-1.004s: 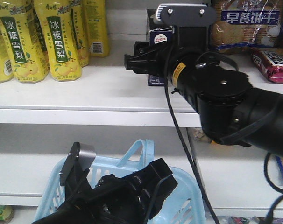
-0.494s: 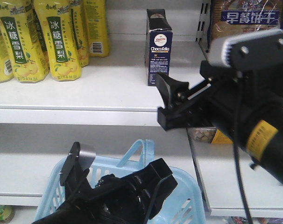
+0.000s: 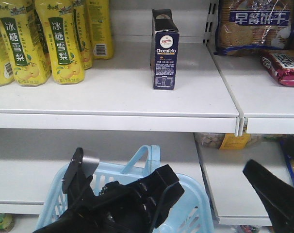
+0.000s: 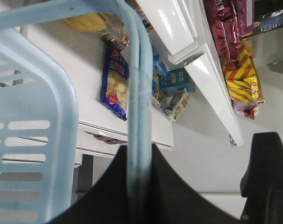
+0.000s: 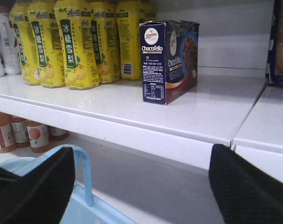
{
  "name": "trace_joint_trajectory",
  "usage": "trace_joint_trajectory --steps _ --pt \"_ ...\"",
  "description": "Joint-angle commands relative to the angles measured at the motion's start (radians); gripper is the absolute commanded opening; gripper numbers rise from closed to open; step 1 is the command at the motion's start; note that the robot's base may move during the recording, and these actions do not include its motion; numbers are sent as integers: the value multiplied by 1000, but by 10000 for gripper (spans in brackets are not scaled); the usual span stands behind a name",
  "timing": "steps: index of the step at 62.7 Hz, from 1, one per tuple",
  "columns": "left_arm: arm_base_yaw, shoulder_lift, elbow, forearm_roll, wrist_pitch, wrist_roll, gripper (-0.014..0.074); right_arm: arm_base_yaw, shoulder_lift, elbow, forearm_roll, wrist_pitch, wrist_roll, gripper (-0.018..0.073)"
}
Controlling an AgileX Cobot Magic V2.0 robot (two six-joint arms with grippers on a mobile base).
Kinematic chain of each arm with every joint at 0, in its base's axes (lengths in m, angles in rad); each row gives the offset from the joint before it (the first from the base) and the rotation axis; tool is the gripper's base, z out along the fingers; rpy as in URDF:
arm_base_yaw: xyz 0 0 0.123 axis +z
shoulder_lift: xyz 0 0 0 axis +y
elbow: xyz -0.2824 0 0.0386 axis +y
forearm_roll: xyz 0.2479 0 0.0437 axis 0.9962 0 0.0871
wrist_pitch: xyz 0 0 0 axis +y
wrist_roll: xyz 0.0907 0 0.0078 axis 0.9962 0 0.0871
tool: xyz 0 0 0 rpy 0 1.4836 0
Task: Left arm holds basket, right arm returns cookies
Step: 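Withdraw the right gripper down and away from the shelf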
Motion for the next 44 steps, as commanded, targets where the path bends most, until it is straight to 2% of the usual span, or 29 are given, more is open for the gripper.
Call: trace_joint_trajectory --steps 1,8,14,19,28,44 --pt "-1 -37 -34 36 -38 8 -6 1 -80 19 -81 -18 -8 557" --pt "-1 -37 -34 36 -38 8 -6 1 -145 44 -81 -17 -8 526" --pt "-1 -37 -34 36 -38 8 -6 1 -173 44 -73 -15 -6 435" --pt "-1 -37 -34 36 -38 8 -6 1 -179 44 -73 -16 -6 297" --pt "-1 -37 -34 36 -38 8 -6 1 -179 44 -74 -37 -6 -5" --pt "-1 -37 -34 36 -38 8 -6 1 -179 44 -76 -42 -6 -11"
